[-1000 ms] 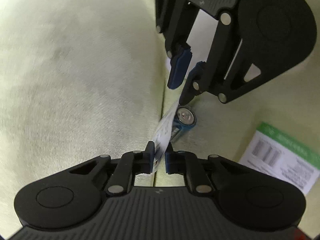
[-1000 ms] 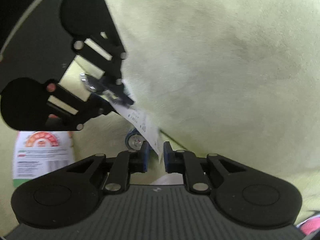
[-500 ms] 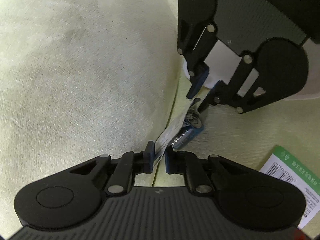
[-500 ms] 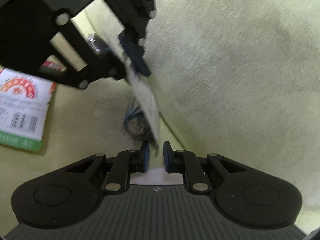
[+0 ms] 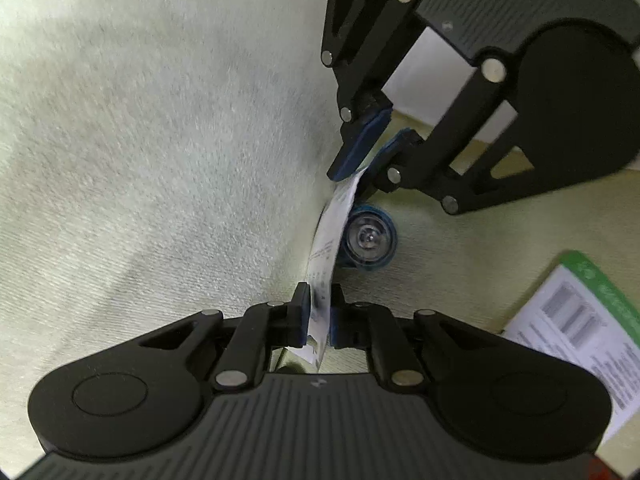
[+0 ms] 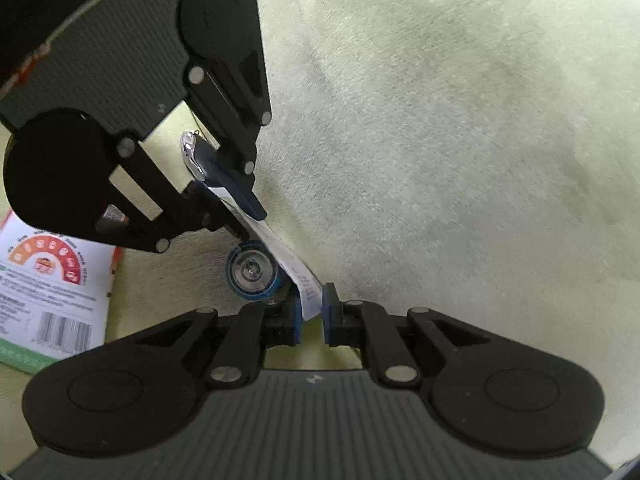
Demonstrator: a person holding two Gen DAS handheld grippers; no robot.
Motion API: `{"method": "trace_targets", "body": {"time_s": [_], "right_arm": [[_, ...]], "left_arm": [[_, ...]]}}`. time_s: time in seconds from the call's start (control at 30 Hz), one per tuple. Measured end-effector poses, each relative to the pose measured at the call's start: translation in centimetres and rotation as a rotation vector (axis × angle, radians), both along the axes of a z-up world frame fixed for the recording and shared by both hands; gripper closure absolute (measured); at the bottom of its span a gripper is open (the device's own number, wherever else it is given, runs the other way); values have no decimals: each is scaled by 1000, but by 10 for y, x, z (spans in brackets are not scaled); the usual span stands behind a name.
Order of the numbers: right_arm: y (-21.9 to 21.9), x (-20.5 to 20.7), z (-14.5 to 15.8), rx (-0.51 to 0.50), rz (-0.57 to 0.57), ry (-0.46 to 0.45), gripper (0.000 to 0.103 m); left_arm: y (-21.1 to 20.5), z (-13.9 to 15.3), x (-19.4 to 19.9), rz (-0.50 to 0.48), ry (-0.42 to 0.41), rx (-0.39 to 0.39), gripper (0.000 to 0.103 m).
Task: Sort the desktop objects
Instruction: 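Close the right gripper on the white card edge while the left gripper holds it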
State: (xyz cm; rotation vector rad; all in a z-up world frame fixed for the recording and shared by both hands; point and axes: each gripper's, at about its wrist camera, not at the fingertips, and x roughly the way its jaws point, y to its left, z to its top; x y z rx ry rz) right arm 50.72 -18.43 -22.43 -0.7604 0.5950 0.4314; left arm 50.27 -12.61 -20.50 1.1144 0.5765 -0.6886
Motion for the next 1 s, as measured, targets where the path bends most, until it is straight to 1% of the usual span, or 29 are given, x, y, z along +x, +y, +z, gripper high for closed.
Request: {"method": "trace_targets", "body": {"time_s": [0.07,0.17,0.3,0.47,0.53,0.57,0.63,0.77,1.0], "right_arm": [[0,6,-1,-9,-1,0,96],[-2,14,0,4,-14,10,96],[-2,22,1,6,-31,20,96],[-6,31,6,25,-47,17,97],[-8,31,9,35,-52,11,97],[-9,31,10,41,-54,7,98],[-11,30,14,53,-58,0,98],[-13,21,25,73,-63,-8,98],[-18,3,57,101,-71,-28,98]], "left_arm": [[0,2,11,26,19,-27,96],[3,5,26,65,46,-67,96],[6,7,41,92,60,-70,96],[10,10,57,125,85,-98,97],[12,12,59,119,69,-101,102],[13,13,60,113,57,-101,103],[15,14,60,105,45,-104,103],[19,20,59,96,48,-112,103],[30,49,54,93,37,-139,103]]}}
